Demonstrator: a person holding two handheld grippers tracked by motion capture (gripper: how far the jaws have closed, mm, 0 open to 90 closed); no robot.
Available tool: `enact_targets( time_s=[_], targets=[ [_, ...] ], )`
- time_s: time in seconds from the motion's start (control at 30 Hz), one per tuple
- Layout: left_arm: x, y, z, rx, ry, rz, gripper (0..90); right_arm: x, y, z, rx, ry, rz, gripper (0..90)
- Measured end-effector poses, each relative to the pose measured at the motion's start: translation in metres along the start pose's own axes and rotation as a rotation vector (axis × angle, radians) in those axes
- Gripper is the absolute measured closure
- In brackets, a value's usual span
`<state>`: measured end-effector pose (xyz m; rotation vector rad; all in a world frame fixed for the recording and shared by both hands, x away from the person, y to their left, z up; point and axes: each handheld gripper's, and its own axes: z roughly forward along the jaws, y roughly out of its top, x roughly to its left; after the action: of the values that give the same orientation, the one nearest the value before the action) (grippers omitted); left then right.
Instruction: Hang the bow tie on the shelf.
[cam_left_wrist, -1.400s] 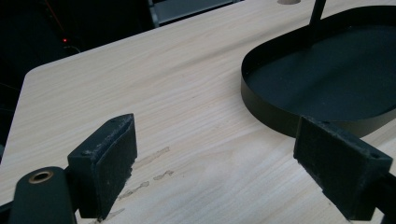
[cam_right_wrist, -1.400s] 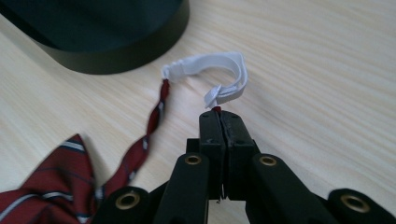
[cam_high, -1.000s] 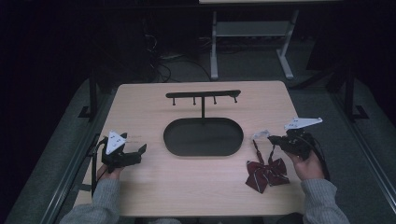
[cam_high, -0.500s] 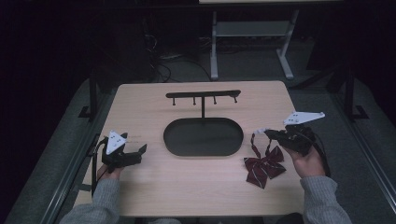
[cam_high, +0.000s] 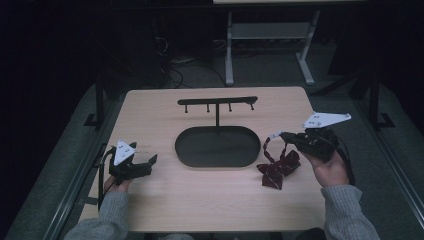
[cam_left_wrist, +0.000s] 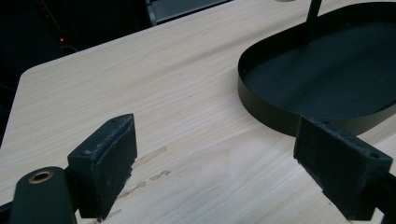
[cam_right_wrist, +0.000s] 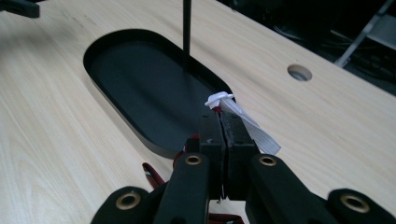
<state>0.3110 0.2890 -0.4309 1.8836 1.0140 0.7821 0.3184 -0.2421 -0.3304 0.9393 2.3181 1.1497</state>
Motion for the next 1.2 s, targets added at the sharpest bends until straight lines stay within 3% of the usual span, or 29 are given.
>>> enact_targets(
  time_s=[0.7, 1.2],
  targets=[
    [0.001, 0.000, -0.001, 0.004, 0.001, 0.000, 13.0, 0.018, 0.052, -0.007, -0.057, 0.048, -0.080, 88.0],
    [0.002, 0.000, -0.001, -0.010, 0.004, -0.020, 13.0, 0.025, 0.082, 0.005, -0.067, 0.075, -0.113, 88.1]
  ],
)
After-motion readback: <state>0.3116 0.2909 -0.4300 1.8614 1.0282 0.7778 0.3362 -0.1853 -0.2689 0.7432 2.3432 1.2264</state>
